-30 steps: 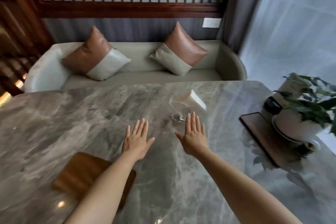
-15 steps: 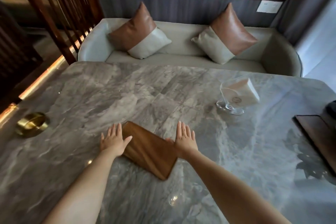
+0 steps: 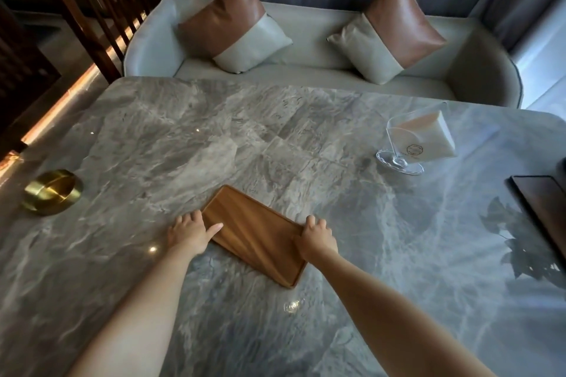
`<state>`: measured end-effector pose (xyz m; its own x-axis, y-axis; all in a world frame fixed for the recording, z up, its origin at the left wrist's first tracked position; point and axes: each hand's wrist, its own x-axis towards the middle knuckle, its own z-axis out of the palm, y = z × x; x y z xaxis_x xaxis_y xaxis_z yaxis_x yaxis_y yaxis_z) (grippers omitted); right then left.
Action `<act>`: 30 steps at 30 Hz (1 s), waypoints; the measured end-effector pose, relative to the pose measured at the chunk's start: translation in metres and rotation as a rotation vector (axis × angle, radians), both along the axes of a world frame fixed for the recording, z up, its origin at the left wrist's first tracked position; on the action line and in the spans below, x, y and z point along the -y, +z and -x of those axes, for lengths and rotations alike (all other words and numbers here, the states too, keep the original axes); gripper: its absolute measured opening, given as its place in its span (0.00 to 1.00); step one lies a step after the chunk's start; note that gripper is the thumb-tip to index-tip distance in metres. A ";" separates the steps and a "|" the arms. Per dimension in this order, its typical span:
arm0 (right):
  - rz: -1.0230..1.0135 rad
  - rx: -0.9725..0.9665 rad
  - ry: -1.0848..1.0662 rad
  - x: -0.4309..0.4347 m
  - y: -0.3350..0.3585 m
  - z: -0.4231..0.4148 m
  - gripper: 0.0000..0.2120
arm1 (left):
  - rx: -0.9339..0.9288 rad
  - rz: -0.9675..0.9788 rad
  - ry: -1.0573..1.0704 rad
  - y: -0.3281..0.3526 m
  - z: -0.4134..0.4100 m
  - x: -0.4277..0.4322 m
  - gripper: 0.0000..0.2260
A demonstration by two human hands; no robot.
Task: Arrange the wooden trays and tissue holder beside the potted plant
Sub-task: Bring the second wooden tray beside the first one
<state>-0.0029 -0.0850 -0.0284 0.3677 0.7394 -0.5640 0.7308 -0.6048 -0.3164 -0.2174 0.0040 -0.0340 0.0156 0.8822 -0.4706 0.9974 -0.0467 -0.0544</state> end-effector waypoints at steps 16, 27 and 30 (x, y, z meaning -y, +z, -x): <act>-0.100 -0.196 -0.373 0.029 0.014 -0.055 0.24 | 0.241 -0.010 0.074 0.010 -0.056 0.001 0.32; -0.229 -0.095 -0.537 0.112 0.034 -0.205 0.21 | 0.371 -0.016 -0.160 0.033 -0.235 0.032 0.32; -0.244 -0.054 -0.593 0.142 0.034 -0.245 0.26 | 0.386 0.007 -0.226 0.037 -0.287 0.049 0.31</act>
